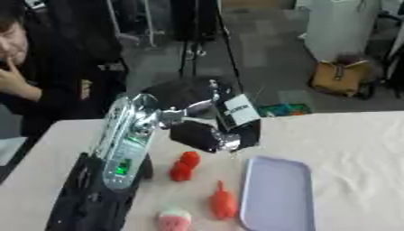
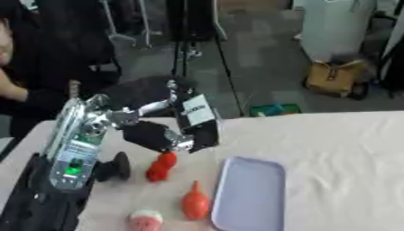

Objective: Pick up objects on the table and place them in the box.

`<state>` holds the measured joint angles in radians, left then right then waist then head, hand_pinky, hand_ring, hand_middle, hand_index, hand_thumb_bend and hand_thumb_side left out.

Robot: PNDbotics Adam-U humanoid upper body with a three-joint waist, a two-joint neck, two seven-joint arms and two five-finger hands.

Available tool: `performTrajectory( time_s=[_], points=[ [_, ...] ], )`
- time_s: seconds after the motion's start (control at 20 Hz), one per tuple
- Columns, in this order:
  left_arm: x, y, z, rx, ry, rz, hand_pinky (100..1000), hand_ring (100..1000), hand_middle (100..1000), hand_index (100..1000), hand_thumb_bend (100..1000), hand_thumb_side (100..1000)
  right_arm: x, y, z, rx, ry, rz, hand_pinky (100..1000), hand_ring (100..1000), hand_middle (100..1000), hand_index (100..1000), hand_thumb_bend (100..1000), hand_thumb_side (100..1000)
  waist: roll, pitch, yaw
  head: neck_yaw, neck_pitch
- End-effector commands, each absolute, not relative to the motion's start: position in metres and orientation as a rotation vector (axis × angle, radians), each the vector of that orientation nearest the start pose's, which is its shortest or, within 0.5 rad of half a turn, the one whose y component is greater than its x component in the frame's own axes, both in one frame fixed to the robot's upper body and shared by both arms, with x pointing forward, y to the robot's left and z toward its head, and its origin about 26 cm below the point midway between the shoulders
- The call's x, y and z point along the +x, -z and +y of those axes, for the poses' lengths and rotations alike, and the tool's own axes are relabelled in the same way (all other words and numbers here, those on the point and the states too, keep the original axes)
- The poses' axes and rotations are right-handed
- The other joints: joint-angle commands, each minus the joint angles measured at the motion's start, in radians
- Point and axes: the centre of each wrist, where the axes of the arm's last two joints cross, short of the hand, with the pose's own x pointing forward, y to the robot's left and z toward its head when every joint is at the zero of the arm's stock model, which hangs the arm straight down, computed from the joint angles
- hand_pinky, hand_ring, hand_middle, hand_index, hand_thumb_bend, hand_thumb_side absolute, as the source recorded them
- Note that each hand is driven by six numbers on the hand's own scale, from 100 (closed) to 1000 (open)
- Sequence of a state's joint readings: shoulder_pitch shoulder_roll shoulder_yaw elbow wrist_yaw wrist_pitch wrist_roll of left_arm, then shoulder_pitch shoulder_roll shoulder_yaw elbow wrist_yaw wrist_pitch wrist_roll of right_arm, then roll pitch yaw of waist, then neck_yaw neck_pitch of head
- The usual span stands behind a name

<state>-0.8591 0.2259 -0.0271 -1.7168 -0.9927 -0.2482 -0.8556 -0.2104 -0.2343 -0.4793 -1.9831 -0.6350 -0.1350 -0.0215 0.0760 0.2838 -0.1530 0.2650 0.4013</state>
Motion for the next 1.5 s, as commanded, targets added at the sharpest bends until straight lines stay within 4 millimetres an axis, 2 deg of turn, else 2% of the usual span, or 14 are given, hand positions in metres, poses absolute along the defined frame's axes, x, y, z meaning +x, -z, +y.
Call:
performTrajectory(
  time_s=[0.05, 0.3, 0.55, 1.05, 1.35, 1.5],
  points=[
    [0.37, -0.32, 0.175, -1.203, -2.458, 2.265, 1000, 1000, 757, 572, 100, 968, 0.266, -0.199, -0.374, 0.13, 0.439, -2.456, 634, 737, 592, 720, 100, 427, -0.003, -0.013, -0.006, 0.009, -0.016],
    [0.372, -0.319, 0.17, -1.136, -2.425, 2.343, 1000, 1000, 741, 546, 100, 967, 0.267, -0.201, -0.373, 0.143, 0.435, -2.459, 634, 739, 593, 720, 100, 428, 0.0, -0.009, -0.015, 0.009, -0.023],
    [0.383, -0.308, 0.166, -1.063, -2.41, 2.4, 1000, 1000, 738, 538, 100, 977, 0.268, -0.202, -0.373, 0.146, 0.43, -2.456, 635, 740, 593, 721, 100, 428, 0.003, -0.007, -0.017, -0.005, -0.025],
    [0.418, -0.262, 0.157, -1.028, -2.551, 2.383, 1000, 1000, 736, 531, 100, 1000, 0.269, -0.203, -0.371, 0.153, 0.423, -2.459, 640, 743, 593, 722, 100, 431, 0.007, 0.005, -0.03, -0.012, -0.04],
    [0.431, -0.239, 0.156, -1.053, -2.559, 2.394, 1000, 1000, 736, 533, 100, 1000, 0.269, -0.203, -0.371, 0.153, 0.419, -2.457, 641, 745, 593, 723, 100, 432, 0.01, 0.009, -0.03, -0.015, -0.044],
    [0.434, -0.233, 0.155, -1.063, -2.568, 2.384, 1000, 1000, 739, 564, 100, 1000, 0.269, -0.203, -0.371, 0.151, 0.418, -2.455, 642, 746, 593, 723, 100, 432, 0.011, 0.01, -0.03, -0.016, -0.043]
  ],
)
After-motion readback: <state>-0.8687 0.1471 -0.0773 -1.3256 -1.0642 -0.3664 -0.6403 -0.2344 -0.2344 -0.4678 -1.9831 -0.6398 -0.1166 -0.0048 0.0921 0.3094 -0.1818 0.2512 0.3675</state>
